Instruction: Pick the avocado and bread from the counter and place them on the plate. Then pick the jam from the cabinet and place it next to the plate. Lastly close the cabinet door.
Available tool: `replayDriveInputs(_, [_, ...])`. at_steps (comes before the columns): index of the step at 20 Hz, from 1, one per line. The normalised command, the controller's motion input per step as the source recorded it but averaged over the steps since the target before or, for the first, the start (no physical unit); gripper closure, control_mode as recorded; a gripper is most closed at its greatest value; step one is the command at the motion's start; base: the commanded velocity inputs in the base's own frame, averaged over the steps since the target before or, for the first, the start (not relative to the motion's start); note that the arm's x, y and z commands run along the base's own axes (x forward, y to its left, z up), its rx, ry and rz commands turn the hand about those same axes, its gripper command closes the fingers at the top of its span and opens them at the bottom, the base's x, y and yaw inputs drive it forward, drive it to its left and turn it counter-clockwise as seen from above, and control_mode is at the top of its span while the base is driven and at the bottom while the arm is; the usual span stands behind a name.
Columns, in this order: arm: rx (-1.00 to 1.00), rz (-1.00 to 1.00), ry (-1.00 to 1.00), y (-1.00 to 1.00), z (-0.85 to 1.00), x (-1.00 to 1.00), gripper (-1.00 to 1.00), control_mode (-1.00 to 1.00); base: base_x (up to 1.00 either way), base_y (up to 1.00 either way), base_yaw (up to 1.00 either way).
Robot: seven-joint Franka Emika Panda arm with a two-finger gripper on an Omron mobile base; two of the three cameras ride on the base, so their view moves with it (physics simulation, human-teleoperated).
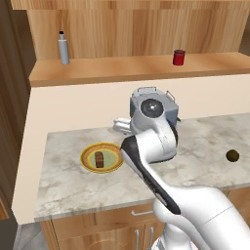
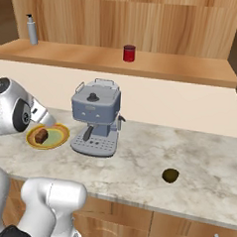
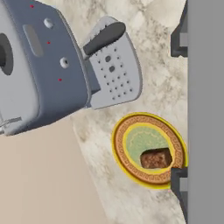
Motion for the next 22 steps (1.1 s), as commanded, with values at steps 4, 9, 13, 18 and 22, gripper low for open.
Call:
replayDriveInputs(4, [0.02, -0.16, 0.0, -0.51, 0.43, -0.25, -1.0, -1.0, 0.0, 0.0, 0.0])
replayDriveInputs(9, [0.06, -0.08, 0.05, -0.54, 0.46, -0.2, -1.0, -1.0, 0.0, 0.0, 0.0])
replayDriveInputs(13, [0.04, -0.02, 0.02, -0.56, 0.27, -0.28, -1.0, -1.0, 0.0, 0.0, 0.0])
replayDriveInputs(18, [0.0, -0.05, 0.0, -0.5, 0.11, -0.25, -1.0, -1.0, 0.0, 0.0, 0.0])
replayDriveInputs(22, [0.0, -0.02, 0.0, -0.44, 0.02, -0.16, -1.0, -1.0, 0.0, 0.0, 0.0])
